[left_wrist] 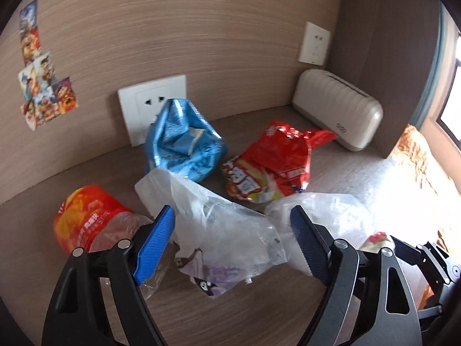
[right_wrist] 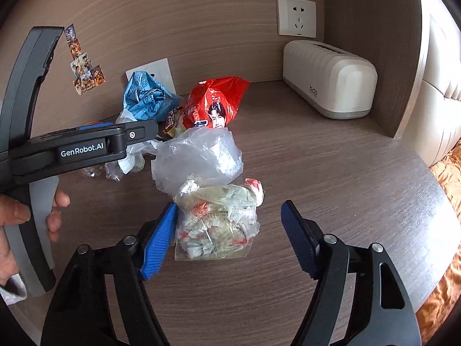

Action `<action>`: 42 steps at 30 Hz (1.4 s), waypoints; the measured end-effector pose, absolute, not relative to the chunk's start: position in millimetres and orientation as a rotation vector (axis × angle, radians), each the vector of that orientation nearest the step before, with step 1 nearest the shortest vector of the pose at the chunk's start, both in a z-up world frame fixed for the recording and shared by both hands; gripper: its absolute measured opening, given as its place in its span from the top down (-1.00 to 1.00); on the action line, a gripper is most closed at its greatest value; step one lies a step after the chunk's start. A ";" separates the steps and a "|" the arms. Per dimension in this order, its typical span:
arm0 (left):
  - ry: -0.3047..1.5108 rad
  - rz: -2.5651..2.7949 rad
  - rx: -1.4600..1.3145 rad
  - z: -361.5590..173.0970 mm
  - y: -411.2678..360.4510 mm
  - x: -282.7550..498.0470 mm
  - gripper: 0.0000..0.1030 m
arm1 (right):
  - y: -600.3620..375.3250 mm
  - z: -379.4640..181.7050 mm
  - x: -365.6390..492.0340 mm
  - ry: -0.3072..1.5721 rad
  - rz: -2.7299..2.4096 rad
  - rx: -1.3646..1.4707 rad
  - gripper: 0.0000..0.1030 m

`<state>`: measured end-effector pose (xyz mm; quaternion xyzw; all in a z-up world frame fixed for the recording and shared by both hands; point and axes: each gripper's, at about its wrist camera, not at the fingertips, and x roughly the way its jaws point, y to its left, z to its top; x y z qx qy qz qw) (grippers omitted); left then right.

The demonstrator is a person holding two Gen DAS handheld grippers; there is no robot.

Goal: Collect trash
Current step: 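Grasp the clear plastic bag with the left tool while the right tool grasps the bagged food, then carry the plastic bag and bagged food over the white bin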

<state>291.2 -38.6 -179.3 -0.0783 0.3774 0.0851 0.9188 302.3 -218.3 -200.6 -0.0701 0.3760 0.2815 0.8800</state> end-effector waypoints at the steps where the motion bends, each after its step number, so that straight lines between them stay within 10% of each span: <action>1: 0.779 0.182 -0.142 -180.9 -38.7 291.4 -0.52 | -217.2 -201.4 303.0 0.787 0.591 -0.148 -0.33; 9: 0.794 0.165 -0.055 -190.5 -42.8 287.9 -0.01 | -209.0 -204.1 304.1 0.796 0.610 -0.162 -0.04; 42: 0.614 -0.254 0.064 -121.9 -97.5 169.9 0.00 | -262.0 -145.2 180.5 0.669 0.282 0.001 -0.05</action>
